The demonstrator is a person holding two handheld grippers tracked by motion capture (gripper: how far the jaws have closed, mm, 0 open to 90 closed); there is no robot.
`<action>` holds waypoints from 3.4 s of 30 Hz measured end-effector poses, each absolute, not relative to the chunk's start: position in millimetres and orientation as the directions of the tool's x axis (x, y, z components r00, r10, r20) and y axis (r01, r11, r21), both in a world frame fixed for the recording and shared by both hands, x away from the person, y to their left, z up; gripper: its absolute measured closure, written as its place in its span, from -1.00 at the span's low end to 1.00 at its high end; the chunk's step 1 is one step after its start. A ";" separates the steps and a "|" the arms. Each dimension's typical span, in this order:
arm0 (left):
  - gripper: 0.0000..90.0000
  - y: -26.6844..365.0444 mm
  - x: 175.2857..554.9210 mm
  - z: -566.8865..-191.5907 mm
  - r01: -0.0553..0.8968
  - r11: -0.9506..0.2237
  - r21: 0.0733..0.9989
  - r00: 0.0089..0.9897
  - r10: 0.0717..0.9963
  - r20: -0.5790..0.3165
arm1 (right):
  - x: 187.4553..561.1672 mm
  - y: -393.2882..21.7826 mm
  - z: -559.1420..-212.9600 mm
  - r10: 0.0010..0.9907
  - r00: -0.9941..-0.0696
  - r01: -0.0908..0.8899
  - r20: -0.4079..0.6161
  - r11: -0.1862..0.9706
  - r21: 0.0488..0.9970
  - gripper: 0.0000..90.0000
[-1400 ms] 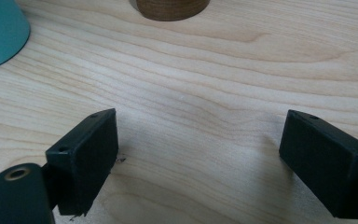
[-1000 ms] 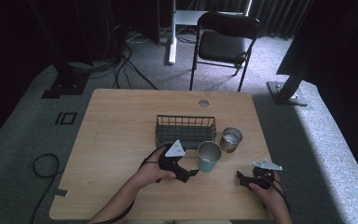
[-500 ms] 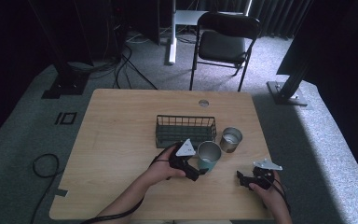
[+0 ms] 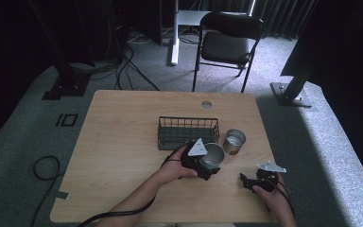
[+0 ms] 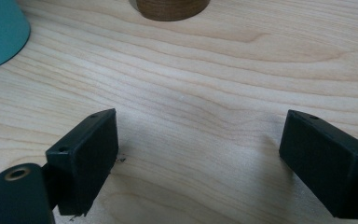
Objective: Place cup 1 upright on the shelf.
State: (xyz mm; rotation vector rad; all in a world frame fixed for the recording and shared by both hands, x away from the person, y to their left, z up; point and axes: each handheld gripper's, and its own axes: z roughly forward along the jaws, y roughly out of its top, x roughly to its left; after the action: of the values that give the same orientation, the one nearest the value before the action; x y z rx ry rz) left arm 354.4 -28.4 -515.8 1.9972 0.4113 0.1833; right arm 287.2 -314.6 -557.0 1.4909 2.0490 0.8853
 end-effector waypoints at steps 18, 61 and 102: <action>-0.70 -38.4 351.9 -515.4 0.199 -0.367 0.909 0.927 0.371 -0.053 | 287.2 -314.5 -557.0 0.950 -0.312 0.659 0.011 0.208 0.723 -0.75; -0.70 3.5 357.5 -429.2 0.160 -0.252 0.954 0.882 0.470 -0.024 | 287.3 -314.6 -557.0 0.950 -0.313 0.658 0.010 0.209 0.724 -0.75; -0.70 59.6 409.3 -440.9 0.162 0.023 0.987 0.416 0.905 -0.090 | 287.2 -314.6 -557.0 0.950 -0.313 0.658 0.009 0.210 0.723 -0.75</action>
State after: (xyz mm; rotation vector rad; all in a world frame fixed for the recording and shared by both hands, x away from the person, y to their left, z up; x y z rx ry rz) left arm 409.3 59.6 -440.9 1.4512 1.0120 0.7635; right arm 287.2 -314.6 -557.0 1.4887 2.0502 0.8851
